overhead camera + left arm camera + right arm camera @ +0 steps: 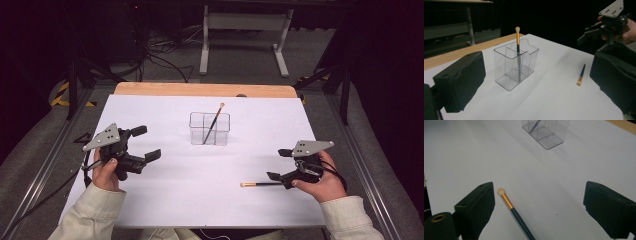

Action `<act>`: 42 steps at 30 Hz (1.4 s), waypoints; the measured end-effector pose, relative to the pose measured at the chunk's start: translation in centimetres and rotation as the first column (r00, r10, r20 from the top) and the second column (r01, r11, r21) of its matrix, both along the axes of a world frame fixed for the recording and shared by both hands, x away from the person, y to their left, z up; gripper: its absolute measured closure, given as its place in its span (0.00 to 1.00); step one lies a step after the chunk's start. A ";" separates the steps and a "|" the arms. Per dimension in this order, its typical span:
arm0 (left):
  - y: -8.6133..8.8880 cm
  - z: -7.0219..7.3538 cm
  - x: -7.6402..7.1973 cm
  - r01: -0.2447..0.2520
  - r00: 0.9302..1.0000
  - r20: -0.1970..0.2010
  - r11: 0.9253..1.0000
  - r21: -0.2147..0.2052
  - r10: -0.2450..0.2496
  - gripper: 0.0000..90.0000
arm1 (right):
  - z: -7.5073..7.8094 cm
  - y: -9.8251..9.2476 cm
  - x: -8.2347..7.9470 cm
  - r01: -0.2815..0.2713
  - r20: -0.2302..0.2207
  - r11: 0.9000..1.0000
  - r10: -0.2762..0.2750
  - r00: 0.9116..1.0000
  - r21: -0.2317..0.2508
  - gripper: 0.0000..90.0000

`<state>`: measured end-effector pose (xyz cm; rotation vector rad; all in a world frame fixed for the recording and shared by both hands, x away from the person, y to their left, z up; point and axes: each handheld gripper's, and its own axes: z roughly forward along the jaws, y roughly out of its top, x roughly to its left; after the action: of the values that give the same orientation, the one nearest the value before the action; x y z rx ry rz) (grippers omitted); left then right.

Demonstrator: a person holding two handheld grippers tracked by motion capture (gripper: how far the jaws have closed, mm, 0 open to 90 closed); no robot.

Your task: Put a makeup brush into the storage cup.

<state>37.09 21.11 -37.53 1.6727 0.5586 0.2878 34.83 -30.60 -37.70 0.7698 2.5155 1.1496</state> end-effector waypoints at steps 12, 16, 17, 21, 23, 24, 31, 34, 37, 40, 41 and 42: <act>0.4 -0.8 0.0 -0.025 1.000 0.002 1.000 0.000 0.025 0.01 | 1.2 2.1 1.2 -0.054 -0.025 0.991 0.051 0.998 -0.126 0.19; 0.8 -0.9 -0.2 -0.019 1.000 -0.004 1.000 0.002 0.019 0.01 | 1.3 2.7 1.6 -0.070 -0.048 0.982 0.063 0.997 -0.178 0.20; 0.8 -0.9 -0.2 -0.019 1.000 -0.004 1.000 0.002 0.019 0.01 | 1.3 2.8 1.7 -0.076 -0.055 0.980 0.067 0.996 -0.183 0.20; 1.0 -0.8 -0.3 -0.017 1.000 -0.003 1.000 0.006 0.017 0.01 | 1.1 3.4 1.9 -0.097 -0.085 0.973 0.081 0.993 -0.209 0.21; 1.0 -0.9 -0.4 -0.021 1.000 -0.008 1.000 0.012 0.021 0.01 | 0.9 3.8 2.1 -0.114 -0.108 0.967 0.092 0.990 -0.229 0.21; 1.0 -1.0 -0.4 -0.022 1.000 -0.010 1.000 0.012 0.023 0.01 | 0.8 3.9 2.2 -0.123 -0.119 0.964 0.097 0.988 -0.234 0.21; 1.3 -1.1 -0.3 -0.026 0.999 -0.022 1.000 0.015 0.026 0.02 | 0.4 4.5 2.6 -0.152 -0.142 0.952 0.117 0.983 -0.265 0.20; 1.3 -1.1 -0.3 -0.025 0.999 -0.025 1.000 0.012 0.026 0.02 | 0.1 4.7 2.7 -0.171 -0.153 0.944 0.132 0.979 -0.282 0.19; 1.3 -1.2 -0.3 -0.022 0.999 -0.026 1.000 0.018 0.022 0.02 | -0.2 4.9 2.7 -0.174 -0.172 0.938 0.126 0.977 -0.299 0.18; 1.3 -1.2 -0.3 -0.015 0.999 -0.031 1.000 0.017 0.015 0.02 | -0.5 5.2 2.7 -0.194 -0.193 0.929 0.137 0.972 -0.316 0.18; 1.3 -1.2 -0.3 -0.016 0.999 -0.031 1.000 0.019 0.016 0.02 | -0.5 5.2 2.7 -0.194 -0.193 0.929 0.137 0.972 -0.316 0.18; 1.3 -1.2 -0.3 -0.016 0.999 -0.032 1.000 0.021 0.017 0.02 | -0.5 5.4 2.6 -0.201 -0.199 0.925 0.141 0.970 -0.322 0.18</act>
<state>36.79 22.40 -38.77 1.6955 0.5955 0.2801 37.48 -25.25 -38.25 0.5863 2.8670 0.6830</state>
